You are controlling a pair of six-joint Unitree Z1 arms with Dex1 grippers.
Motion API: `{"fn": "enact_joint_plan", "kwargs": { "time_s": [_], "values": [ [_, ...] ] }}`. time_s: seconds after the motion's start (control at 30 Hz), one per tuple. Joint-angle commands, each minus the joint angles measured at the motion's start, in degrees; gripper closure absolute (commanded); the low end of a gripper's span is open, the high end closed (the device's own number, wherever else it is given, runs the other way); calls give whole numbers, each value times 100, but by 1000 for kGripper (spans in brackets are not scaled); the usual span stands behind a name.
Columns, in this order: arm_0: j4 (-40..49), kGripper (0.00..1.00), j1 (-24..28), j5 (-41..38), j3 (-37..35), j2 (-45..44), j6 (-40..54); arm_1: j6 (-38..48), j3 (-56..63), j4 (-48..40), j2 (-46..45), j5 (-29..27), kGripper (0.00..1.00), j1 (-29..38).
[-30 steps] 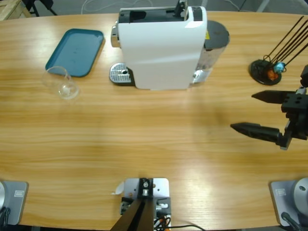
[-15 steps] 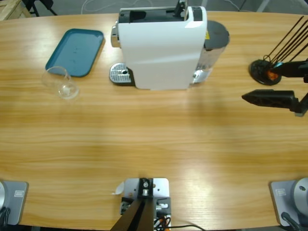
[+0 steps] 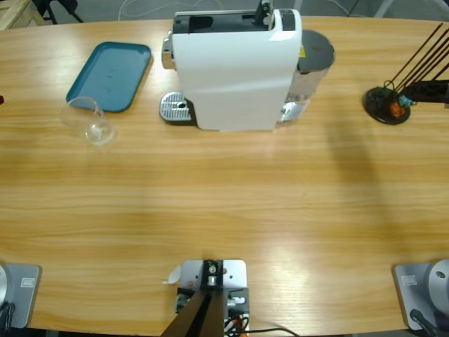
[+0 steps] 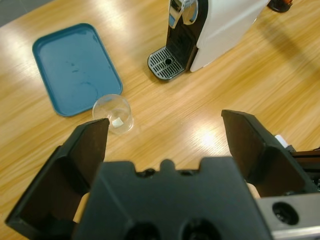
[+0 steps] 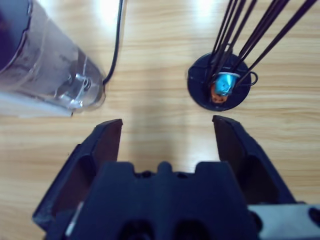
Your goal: Pour coffee
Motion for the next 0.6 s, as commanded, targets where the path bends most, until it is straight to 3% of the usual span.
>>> {"fn": "enact_joint_plan", "kwargs": {
  "time_s": [0.03, 0.5, 0.6],
  "values": [
    [-335, 69, 66, 59, 447, 45, 74, 150, 605, -788, 677, -32, 234, -461],
    [-968, 73, 191, 59, 879, 140, -12, 204, 826, -1567, 1352, -121, 241, -969],
    [-1075, 73, 196, 59, 1000, 142, -23, 204, 831, -1642, 1415, -197, 280, -1064]
  ]
}}
